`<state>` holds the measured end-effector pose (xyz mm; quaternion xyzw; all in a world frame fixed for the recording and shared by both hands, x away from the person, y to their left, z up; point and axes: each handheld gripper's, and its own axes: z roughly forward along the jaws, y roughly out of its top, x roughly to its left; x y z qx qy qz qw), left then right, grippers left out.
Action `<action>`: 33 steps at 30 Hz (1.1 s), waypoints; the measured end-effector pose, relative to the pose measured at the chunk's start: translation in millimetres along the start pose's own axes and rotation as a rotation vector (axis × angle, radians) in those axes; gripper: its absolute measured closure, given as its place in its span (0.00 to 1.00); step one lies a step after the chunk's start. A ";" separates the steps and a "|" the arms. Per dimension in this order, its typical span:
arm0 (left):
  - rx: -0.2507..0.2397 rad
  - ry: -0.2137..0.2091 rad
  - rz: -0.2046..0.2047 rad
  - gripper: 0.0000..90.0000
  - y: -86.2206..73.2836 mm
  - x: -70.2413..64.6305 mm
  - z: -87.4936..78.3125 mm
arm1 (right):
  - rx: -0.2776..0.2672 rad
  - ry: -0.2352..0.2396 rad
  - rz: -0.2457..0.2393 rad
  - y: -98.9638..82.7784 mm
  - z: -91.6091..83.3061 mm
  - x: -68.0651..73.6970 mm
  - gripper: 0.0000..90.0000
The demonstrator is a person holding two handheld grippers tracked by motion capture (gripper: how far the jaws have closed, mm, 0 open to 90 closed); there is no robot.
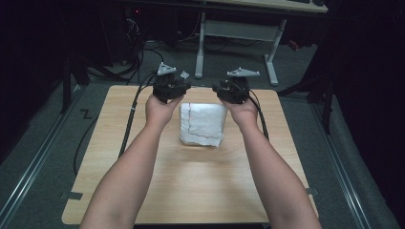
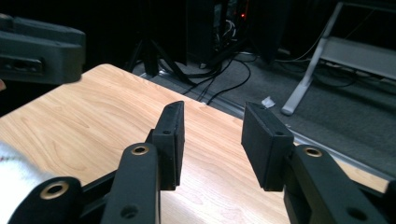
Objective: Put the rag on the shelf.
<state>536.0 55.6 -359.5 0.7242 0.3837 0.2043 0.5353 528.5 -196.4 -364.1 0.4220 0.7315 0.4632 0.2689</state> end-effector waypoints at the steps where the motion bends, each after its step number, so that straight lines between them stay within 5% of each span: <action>1: -0.003 0.002 -0.002 0.66 -0.5 0.2 -1.3 | 0.001 -0.009 -0.004 -1.3 -2.3 0.5 0.65; 11: -0.011 0.050 0.021 0.60 -8.8 1.9 -16.6 | 0.004 -0.002 0.003 -7.5 -16.7 -5.2 0.57; 22: -0.047 0.032 0.093 0.57 -23.9 -8.1 -46.9 | -0.052 -0.010 -0.018 -24.8 -59.2 4.0 0.55; 28: -0.039 0.021 0.060 0.57 -38.8 -12.6 -61.7 | -0.052 -0.010 -0.024 -34.5 -72.8 8.0 0.53; 33: -0.033 0.012 0.045 0.56 -66.8 -16.8 -78.6 | -0.047 0.001 -0.034 -56.4 -87.8 14.1 0.50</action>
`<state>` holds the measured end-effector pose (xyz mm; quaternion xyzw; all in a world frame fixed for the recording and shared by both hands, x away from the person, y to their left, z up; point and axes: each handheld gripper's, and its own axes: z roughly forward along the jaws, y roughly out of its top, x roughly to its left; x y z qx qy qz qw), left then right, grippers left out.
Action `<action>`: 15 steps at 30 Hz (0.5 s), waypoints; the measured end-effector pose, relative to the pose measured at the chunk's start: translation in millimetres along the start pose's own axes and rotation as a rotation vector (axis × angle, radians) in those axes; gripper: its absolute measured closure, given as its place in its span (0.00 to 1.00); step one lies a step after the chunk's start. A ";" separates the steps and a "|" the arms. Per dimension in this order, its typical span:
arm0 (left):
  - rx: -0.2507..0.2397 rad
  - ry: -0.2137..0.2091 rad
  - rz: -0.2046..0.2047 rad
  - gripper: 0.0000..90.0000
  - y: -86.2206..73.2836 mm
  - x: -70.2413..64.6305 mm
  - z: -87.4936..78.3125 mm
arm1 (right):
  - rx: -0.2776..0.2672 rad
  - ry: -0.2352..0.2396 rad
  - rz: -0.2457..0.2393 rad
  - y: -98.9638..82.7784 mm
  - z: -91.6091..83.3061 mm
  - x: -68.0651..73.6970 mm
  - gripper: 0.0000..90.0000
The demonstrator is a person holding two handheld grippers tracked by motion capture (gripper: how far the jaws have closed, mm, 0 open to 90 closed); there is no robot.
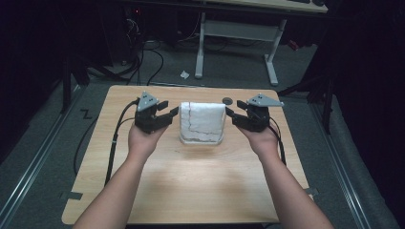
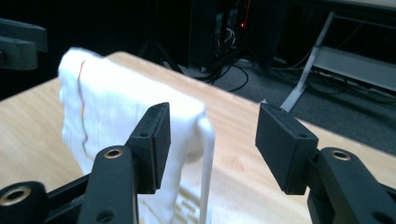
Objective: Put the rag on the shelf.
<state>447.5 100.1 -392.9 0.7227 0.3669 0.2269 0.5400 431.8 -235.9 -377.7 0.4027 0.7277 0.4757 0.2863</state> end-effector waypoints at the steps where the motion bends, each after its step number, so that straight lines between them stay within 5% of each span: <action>1: 0.001 0.001 0.005 0.56 -6.6 -1.1 -4.0 | 0.000 0.000 0.000 0.0 0.0 0.0 0.50; 12: 0.086 -0.025 -0.013 0.54 -78.0 -2.9 -39.6 | 0.023 0.034 -0.032 -52.9 -21.6 25.0 0.48; 15: 0.120 -0.031 -0.032 0.54 -104.8 -8.7 -52.3 | 0.056 0.006 -0.054 -74.9 -25.3 34.6 0.48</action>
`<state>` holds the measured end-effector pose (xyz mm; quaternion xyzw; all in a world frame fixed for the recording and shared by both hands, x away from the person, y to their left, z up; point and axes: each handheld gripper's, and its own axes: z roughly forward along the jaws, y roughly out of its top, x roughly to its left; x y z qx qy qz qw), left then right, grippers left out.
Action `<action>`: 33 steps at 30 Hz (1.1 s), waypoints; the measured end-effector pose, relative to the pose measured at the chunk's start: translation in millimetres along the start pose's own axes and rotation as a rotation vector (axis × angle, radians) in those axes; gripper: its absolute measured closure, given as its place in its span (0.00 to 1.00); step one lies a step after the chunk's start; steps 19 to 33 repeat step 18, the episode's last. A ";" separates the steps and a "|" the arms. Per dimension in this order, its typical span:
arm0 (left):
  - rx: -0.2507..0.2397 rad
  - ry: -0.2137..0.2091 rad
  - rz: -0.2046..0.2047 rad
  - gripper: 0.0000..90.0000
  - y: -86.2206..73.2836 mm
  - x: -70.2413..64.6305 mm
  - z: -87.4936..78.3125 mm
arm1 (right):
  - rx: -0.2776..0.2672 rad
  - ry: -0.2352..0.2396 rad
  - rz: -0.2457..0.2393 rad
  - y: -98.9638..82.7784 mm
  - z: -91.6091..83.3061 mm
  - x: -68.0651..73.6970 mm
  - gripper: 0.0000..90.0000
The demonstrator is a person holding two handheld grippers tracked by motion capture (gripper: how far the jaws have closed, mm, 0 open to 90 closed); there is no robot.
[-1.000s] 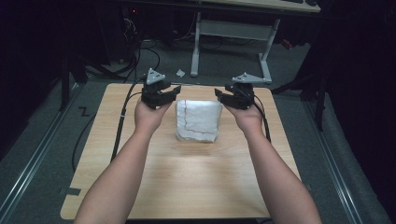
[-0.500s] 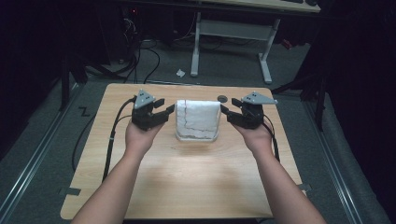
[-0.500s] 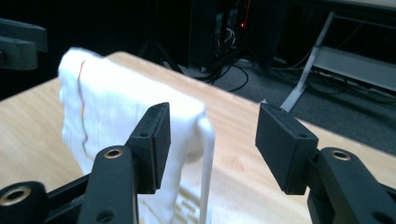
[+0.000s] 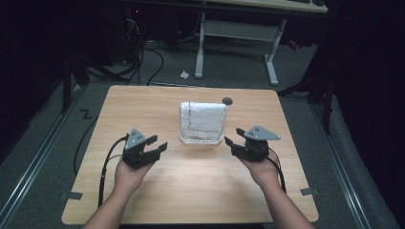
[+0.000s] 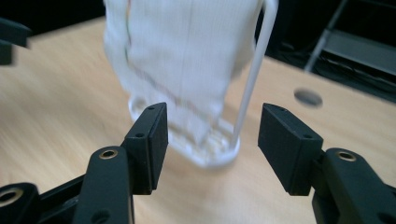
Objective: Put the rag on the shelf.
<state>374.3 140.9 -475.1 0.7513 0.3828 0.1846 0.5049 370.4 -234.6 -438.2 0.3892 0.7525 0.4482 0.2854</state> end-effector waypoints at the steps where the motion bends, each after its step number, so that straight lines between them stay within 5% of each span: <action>1: 0.004 -0.014 -0.015 0.54 -10.3 -2.4 -3.9 | 0.015 -0.007 0.000 -9.2 -0.7 4.1 0.48; 5: 0.074 -0.048 0.002 0.50 -51.4 -12.1 -13.6 | 0.083 -0.010 0.018 -60.3 -5.2 23.7 0.47; 8: 0.207 -0.035 0.084 0.51 -63.9 -15.6 -8.8 | 0.092 -0.031 -0.002 -83.9 -8.0 29.4 0.52; 10: 0.190 -0.051 0.057 0.47 -60.6 -13.4 -6.3 | 0.140 -0.022 -0.012 -89.5 -5.8 27.0 0.49; 13: 0.171 -0.068 -0.009 0.48 -59.1 -10.7 -2.6 | 0.146 -0.036 0.074 -93.6 -1.7 17.6 0.49; 17: 0.197 -0.050 0.037 0.47 -60.9 -11.9 1.1 | 0.167 -0.036 0.028 -96.6 2.6 19.6 0.49; 33: 0.199 -0.051 0.034 0.46 -61.4 -11.3 1.2 | 0.171 -0.031 0.031 -97.3 3.7 19.2 0.49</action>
